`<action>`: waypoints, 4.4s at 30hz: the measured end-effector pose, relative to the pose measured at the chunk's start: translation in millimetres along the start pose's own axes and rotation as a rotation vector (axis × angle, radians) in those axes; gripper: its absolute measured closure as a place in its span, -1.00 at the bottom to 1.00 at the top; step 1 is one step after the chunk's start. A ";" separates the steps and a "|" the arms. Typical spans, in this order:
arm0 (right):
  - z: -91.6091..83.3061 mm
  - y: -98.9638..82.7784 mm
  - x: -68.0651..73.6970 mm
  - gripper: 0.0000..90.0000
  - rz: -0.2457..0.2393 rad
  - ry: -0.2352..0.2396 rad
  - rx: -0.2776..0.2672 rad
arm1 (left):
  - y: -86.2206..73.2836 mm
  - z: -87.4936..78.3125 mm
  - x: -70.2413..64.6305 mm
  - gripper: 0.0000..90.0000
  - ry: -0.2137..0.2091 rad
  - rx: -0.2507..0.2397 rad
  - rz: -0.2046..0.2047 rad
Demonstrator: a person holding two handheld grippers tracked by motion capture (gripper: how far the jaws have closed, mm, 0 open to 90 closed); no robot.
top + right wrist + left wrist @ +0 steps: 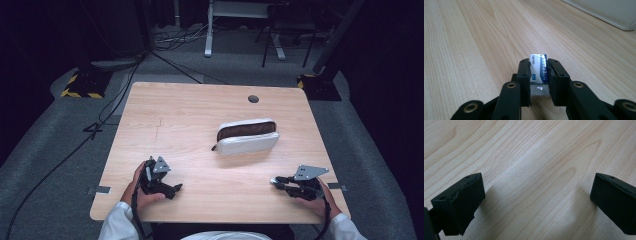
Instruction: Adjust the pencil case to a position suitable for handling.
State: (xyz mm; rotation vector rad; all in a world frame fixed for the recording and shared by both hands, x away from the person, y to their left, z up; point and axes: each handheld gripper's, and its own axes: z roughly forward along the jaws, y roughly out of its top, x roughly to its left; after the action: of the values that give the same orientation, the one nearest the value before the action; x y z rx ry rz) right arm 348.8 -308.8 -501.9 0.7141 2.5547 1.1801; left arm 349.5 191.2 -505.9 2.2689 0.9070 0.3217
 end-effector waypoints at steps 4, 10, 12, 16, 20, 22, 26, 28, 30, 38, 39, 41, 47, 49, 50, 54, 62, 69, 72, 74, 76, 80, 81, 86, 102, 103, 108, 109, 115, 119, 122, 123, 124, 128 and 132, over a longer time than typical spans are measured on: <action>-0.4 -0.5 -0.1 0.63 -0.001 -0.002 -0.001 | 0.0 0.0 0.0 -1.00 0.000 0.000 0.000; -1.1 -1.1 0.2 0.64 -0.001 0.001 -0.001 | 0.0 0.0 -0.1 -1.00 0.001 0.000 0.000; -1.6 -1.4 0.5 0.64 -0.005 0.003 -0.001 | 0.0 -0.1 -0.2 -0.99 0.002 -0.001 0.000; -2.1 -1.8 0.4 0.64 -0.007 -0.004 -0.001 | 0.5 -0.4 -0.9 -0.99 0.010 0.004 0.000; -2.0 -1.7 -0.1 0.64 -0.001 -0.001 -0.002 | 1.6 1.0 -2.9 -0.99 0.016 0.001 -0.014; -2.1 -1.6 -0.3 0.64 -0.001 0.000 -0.002 | 3.5 1.2 -4.2 -0.93 0.010 0.000 -0.007; -3.2 -1.7 0.1 0.64 -0.001 -0.004 -0.004 | 10.2 2.0 -7.9 -0.55 -0.005 -0.017 0.016; -3.8 -1.9 -0.1 0.64 -0.001 -0.003 -0.006 | 12.4 2.9 -8.9 -0.58 0.002 -0.014 0.030; -6.3 -2.6 -1.1 0.64 0.011 -0.002 -0.018 | 17.7 5.7 -12.3 -0.58 -0.005 -0.013 0.049; -16.1 -8.3 -6.0 0.64 0.047 -0.015 -0.023 | 44.5 12.2 -22.8 -0.59 -0.029 -0.050 0.117; -17.6 -9.1 -6.4 0.64 0.049 -0.019 -0.022 | 44.5 12.2 -22.8 -0.58 -0.029 -0.050 0.117; -19.0 -10.0 -6.9 0.64 0.051 -0.023 -0.020 | 55.6 12.9 -26.8 -0.56 -0.026 -0.090 0.140; -26.9 -17.3 -12.9 0.64 0.081 -0.044 -0.015 | 88.4 16.0 -35.4 -0.47 -0.034 -0.172 0.177; -28.5 -19.0 -14.4 0.64 0.086 -0.050 -0.013 | 105.1 17.7 -37.8 -0.46 -0.044 -0.215 0.183; -28.9 -19.9 -15.2 0.64 0.088 -0.053 -0.010 | 105.1 17.7 -37.8 -0.46 -0.044 -0.215 0.183; -28.8 -22.1 -17.4 0.64 0.099 -0.048 -0.013 | 126.8 22.2 -42.1 -0.46 -0.045 -0.260 0.200; -26.9 -23.1 -16.0 0.64 0.085 -0.051 -0.007 | 157.1 39.8 -46.5 -0.44 -0.065 -0.278 0.223; -27.1 -23.5 -15.0 0.63 0.081 -0.057 -0.006 | 169.0 59.2 -52.1 -0.40 -0.088 -0.257 0.237; -27.2 -23.7 -15.2 0.63 0.080 -0.055 -0.006 | 173.5 65.6 -52.2 -0.35 -0.090 -0.248 0.232; -27.4 -23.8 -15.0 0.63 0.081 -0.055 -0.006 | 175.8 69.5 -51.7 -0.20 -0.104 -0.241 0.227; -27.4 -24.0 -14.7 0.63 0.080 -0.058 -0.008 | 177.7 72.7 -52.1 -0.11 -0.107 -0.233 0.238; -27.9 -24.5 -15.2 0.63 0.083 -0.062 -0.009 | 178.2 77.0 -51.7 0.22 -0.139 -0.228 0.252; -27.8 -24.4 -15.1 0.63 0.083 -0.062 -0.008 | 178.0 76.9 -51.2 0.33 -0.150 -0.227 0.257; -27.8 -24.4 -15.0 0.63 0.085 -0.064 -0.009 | 175.4 72.5 -51.7 0.63 -0.192 -0.211 0.298; -27.7 -24.4 -15.0 0.63 0.086 -0.065 -0.010 | 148.1 43.3 -57.4 0.71 -0.235 -0.180 0.396; -27.6 -24.4 -15.0 0.63 0.086 -0.065 -0.010 | 145.6 41.0 -57.6 0.71 -0.239 -0.180 0.396; -27.5 -24.4 -15.5 0.63 0.087 -0.062 -0.012 | 133.5 30.0 -57.2 0.71 -0.253 -0.177 0.401; -27.5 -24.4 -15.5 0.63 0.087 -0.062 -0.012 | 131.1 28.0 -57.3 0.71 -0.254 -0.178 0.401; -27.6 -24.5 -15.4 0.63 0.087 -0.062 -0.012 | 120.9 18.7 -58.7 0.61 -0.252 -0.183 0.396; -27.6 -24.5 -15.4 0.63 0.088 -0.063 -0.012 | 117.1 11.7 -57.6 0.49 -0.244 -0.196 0.382; -27.7 -24.5 -15.4 0.63 0.088 -0.063 -0.012 | 112.9 7.6 -56.9 0.33 -0.211 -0.190 0.374; -27.7 -24.5 -15.4 0.63 0.087 -0.063 -0.012 | 111.3 6.3 -56.5 0.28 -0.208 -0.188 0.368; -27.7 -24.5 -15.4 0.63 0.087 -0.063 -0.012 | 110.1 5.1 -56.2 0.24 -0.200 -0.188 0.364; -27.8 -24.6 -15.5 0.63 0.087 -0.062 -0.011 | 101.3 -4.6 -53.7 0.00 -0.158 -0.198 0.320; -27.8 -24.5 -15.4 0.63 0.087 -0.064 -0.011 | 91.0 -14.5 -51.1 -0.11 -0.132 -0.208 0.296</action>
State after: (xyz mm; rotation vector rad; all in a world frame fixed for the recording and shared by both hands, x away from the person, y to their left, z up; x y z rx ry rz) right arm 342.5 -348.5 -502.6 0.8546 2.4861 1.1774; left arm 353.3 114.4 -433.9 2.1984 0.4477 0.3718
